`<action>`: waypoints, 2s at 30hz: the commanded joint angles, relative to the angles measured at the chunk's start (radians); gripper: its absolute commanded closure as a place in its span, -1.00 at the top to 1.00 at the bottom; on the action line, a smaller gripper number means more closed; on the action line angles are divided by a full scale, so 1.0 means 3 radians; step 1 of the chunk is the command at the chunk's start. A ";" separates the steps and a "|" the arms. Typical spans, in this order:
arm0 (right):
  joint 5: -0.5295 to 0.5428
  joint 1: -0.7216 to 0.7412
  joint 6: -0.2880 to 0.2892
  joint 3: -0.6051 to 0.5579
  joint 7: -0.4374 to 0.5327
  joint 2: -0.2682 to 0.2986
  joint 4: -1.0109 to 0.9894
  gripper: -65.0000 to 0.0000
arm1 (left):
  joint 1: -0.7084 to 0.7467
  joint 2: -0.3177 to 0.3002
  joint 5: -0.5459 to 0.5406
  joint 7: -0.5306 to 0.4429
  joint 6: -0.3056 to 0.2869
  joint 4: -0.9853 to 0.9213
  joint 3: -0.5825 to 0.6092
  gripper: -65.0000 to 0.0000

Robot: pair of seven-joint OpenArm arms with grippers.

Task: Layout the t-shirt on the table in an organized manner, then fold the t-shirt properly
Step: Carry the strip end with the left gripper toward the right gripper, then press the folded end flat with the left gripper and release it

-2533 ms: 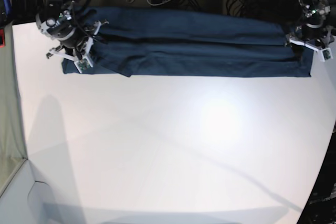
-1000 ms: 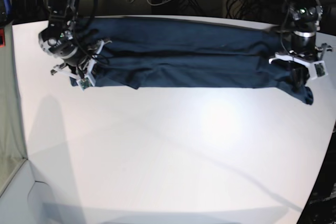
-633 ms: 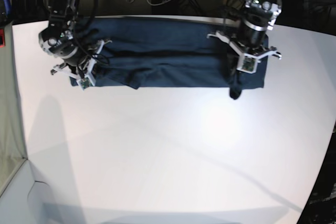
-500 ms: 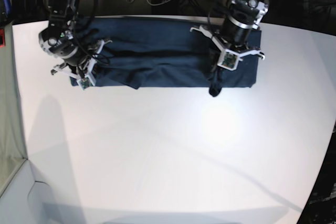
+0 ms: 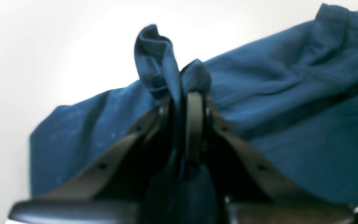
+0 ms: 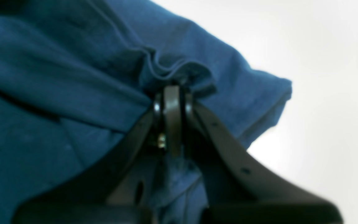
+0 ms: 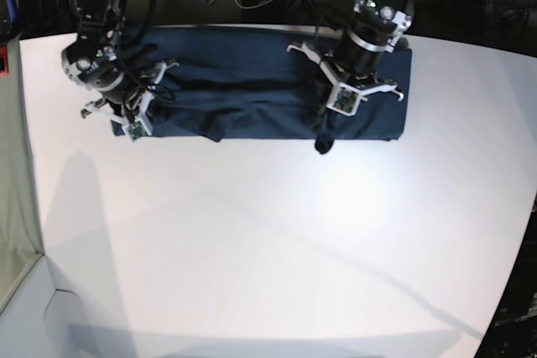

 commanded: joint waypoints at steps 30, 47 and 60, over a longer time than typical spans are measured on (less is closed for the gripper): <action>-0.0031 -0.0008 -0.0002 -0.0004 -0.0095 0.0016 0.0030 -1.00 | -0.0028 0.0006 -0.0056 -0.0133 -0.0045 0.0517 0.0202 0.10; -0.0031 0.0018 -0.0002 -0.0004 -0.0085 0.0011 0.0020 -1.00 | 0.0054 0.0026 -0.0056 -0.0128 -0.0015 0.0338 -0.0351 -0.15; -0.0031 0.0018 -0.0002 -0.0004 -0.0080 0.0011 0.0004 -1.00 | 0.0090 -0.0229 0.0031 -0.0097 -0.0756 0.0026 0.0519 -0.49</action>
